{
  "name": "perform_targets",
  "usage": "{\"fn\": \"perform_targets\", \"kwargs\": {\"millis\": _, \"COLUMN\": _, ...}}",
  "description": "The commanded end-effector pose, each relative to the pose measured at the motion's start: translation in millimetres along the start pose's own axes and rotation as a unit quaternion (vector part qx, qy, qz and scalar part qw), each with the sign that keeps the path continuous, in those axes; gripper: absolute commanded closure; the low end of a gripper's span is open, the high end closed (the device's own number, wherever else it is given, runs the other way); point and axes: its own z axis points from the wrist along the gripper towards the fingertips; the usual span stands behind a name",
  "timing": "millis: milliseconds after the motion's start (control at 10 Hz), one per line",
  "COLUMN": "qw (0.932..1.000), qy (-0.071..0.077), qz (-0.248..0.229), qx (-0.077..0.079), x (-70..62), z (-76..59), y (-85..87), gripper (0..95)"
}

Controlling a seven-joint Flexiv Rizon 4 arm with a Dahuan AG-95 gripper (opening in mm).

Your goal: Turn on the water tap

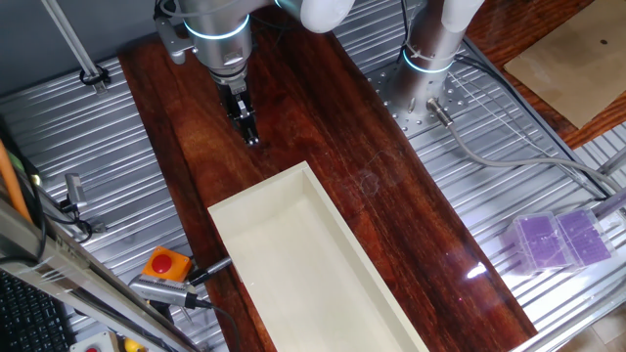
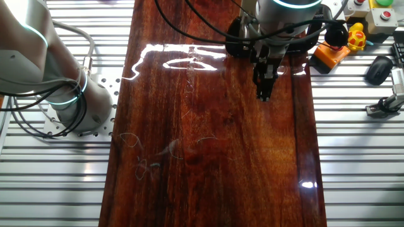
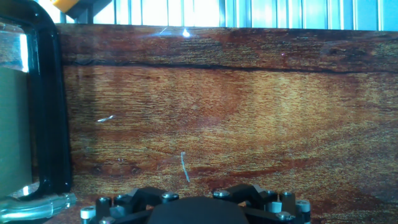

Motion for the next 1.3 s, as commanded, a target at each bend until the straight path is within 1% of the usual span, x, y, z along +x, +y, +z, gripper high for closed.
{"fn": "perform_targets", "kwargs": {"millis": 100, "qw": 1.0000, "qy": 0.000, "qz": 0.000, "qx": 0.000, "x": 0.1, "z": 0.0, "y": 0.0, "gripper": 95.0}}
{"fn": "perform_targets", "kwargs": {"millis": 200, "qw": 0.9997, "qy": 0.002, "qz": -0.023, "qx": -0.009, "x": 6.6, "z": 2.7, "y": -0.2, "gripper": 95.0}}
{"fn": "perform_targets", "kwargs": {"millis": 500, "qw": 0.9996, "qy": 0.003, "qz": -0.026, "qx": -0.008, "x": 16.4, "z": 6.6, "y": 0.0, "gripper": 95.0}}
{"fn": "perform_targets", "kwargs": {"millis": 900, "qw": 0.9995, "qy": 0.003, "qz": -0.030, "qx": -0.008, "x": 19.8, "z": 7.9, "y": 0.3, "gripper": 95.0}}
{"fn": "perform_targets", "kwargs": {"millis": 1100, "qw": 0.9988, "qy": 0.004, "qz": -0.049, "qx": -0.008, "x": 21.0, "z": 8.3, "y": 0.3, "gripper": 95.0}}
{"fn": "perform_targets", "kwargs": {"millis": 1300, "qw": 0.9983, "qy": 0.004, "qz": -0.057, "qx": -0.008, "x": 22.4, "z": 8.8, "y": 0.5, "gripper": 95.0}}
